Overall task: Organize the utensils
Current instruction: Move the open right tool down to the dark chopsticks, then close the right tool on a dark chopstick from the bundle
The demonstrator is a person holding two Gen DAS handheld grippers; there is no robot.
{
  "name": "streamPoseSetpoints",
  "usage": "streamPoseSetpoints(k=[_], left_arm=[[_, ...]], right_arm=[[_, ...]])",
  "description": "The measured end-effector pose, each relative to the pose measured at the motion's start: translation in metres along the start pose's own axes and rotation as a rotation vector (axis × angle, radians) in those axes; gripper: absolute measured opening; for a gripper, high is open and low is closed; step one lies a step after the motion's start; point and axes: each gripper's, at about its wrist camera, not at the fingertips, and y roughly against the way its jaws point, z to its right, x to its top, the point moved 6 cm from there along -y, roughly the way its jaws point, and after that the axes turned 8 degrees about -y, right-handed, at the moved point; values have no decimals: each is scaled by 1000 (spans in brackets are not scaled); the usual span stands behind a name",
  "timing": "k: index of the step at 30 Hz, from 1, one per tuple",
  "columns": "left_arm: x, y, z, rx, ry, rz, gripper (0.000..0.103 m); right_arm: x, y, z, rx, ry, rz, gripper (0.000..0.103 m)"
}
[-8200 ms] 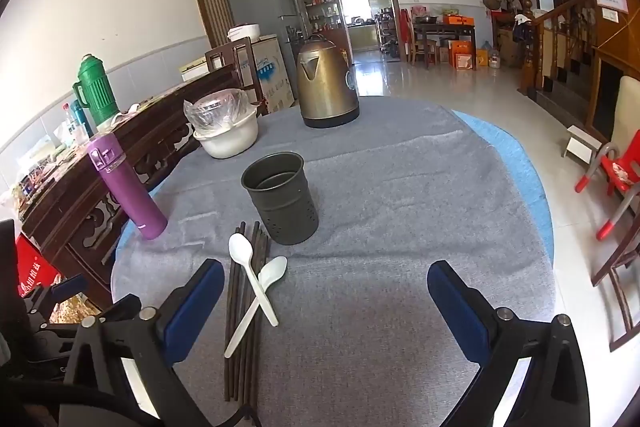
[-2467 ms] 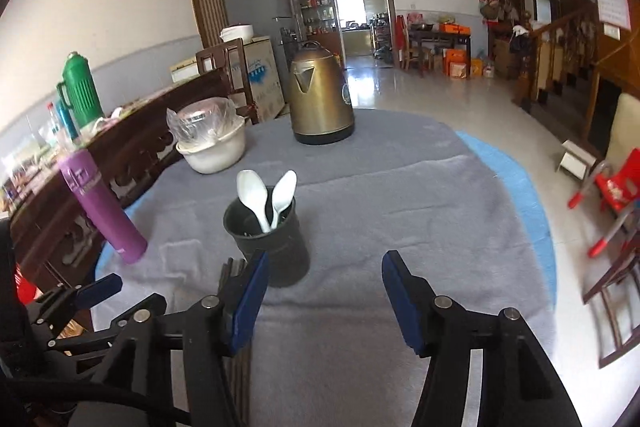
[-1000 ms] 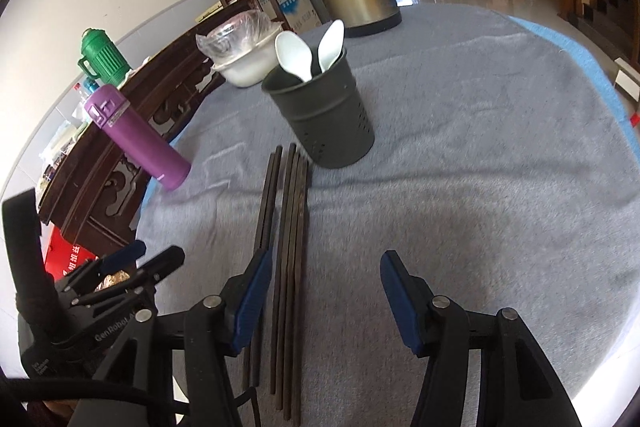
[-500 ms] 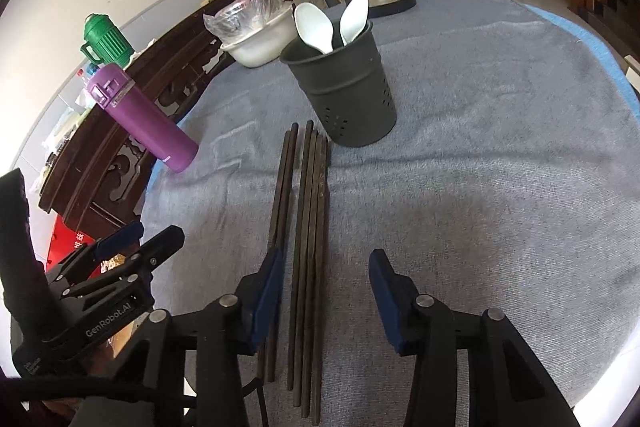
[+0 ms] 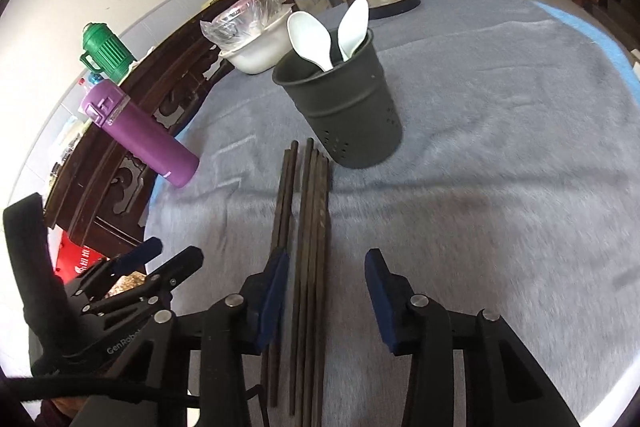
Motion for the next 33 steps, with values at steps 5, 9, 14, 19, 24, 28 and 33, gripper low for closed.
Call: streamPoseSetpoints(k=[5,9,14,19,24,28,33], left_arm=[[21,-26,3,-52,-5,-19,69],[33,-49,9,-96,-8,-46,69],[44,-66,15,-137,-5,-63,69],[53,-73,22,-142,-37,-57,69],[57,-83,22,-131,-56,-65,68],[54,-80,17,-136,-55,-68,68],[49,-80,12,-122,-65,-80,68]], right_arm=[[15,-26,2,21,-27,-32,39],[23,-46,2,20,-32,-59,36],[33,-60,0,-16,3,-54,33],[40,-70,-8,-51,67,-43,32],[41,-80,-10,-74,97,-47,32],[38,-82,-16,-82,142,-48,31],[36,-80,-14,-90,139,-48,30]])
